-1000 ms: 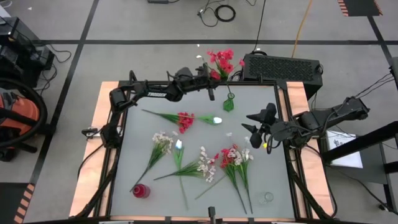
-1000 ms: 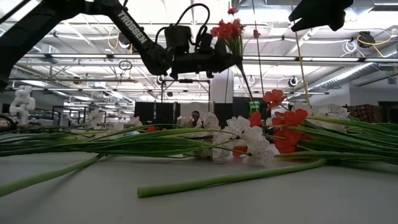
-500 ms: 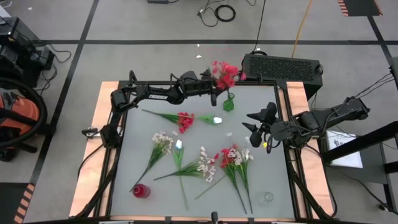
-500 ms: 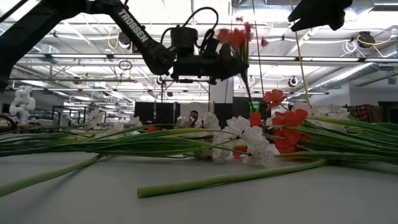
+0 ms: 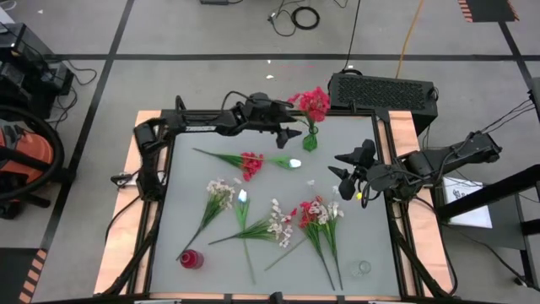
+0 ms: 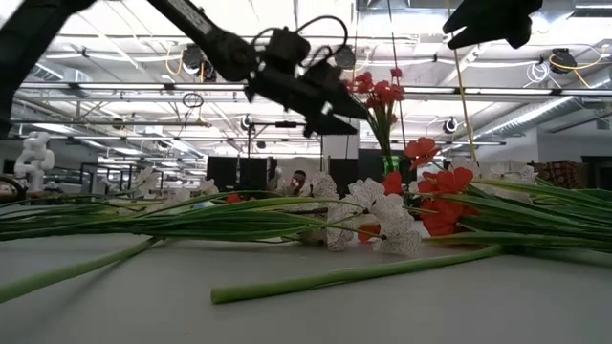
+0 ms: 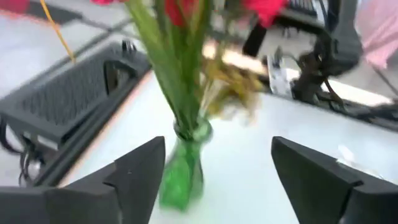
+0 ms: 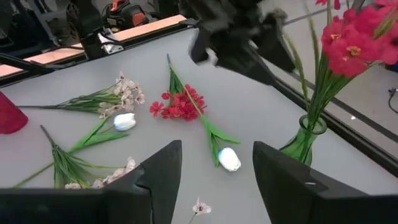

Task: Sort flowers into vase by color
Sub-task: Put the top red flowers into the green vase

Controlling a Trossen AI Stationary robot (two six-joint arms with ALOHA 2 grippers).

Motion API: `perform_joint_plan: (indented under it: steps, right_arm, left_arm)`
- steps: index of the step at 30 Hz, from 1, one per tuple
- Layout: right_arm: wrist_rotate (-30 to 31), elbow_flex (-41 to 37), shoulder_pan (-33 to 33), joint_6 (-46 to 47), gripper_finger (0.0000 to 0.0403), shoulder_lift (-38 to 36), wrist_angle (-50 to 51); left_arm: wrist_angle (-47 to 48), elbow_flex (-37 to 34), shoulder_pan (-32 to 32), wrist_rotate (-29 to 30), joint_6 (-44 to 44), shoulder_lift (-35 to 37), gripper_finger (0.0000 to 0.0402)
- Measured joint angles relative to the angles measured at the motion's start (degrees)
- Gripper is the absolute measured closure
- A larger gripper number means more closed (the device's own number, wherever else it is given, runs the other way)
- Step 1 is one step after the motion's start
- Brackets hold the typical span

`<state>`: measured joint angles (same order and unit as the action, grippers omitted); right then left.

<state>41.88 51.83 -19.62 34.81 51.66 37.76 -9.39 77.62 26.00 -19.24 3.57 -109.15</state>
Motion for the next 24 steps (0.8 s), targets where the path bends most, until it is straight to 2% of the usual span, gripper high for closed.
perform_joint_plan:
  steps: [7,11,17,21,24]
  right_arm:
    - [-1.7,0.0,0.0,2.1,0.0214,1.4,0.5]
    - [-1.7,0.0,0.0,2.1,0.0214,2.7,0.3]
    - [-1.9,0.0,0.0,2.6,0.0214,3.7,-0.6]
    - [-3.6,0.0,0.0,2.3,0.0214,4.1,-2.1]
    - [-4.5,0.0,0.0,1.7,0.0214,4.3,-3.3]
  left_arm:
    - [34.5,0.0,-0.3,2.3,-9.6,11.8,0.0089]
    - [48.1,-1.4,-1.5,4.6,-16.4,16.4,0.0089]
    - [54.2,-9.2,-2.0,9.4,-24.2,19.1,0.0089]
    - [53.8,-15.5,-2.1,9.7,-25.5,19.0,0.0090]
    - [51.3,-19.1,-2.0,10.2,-25.4,18.9,0.0105]
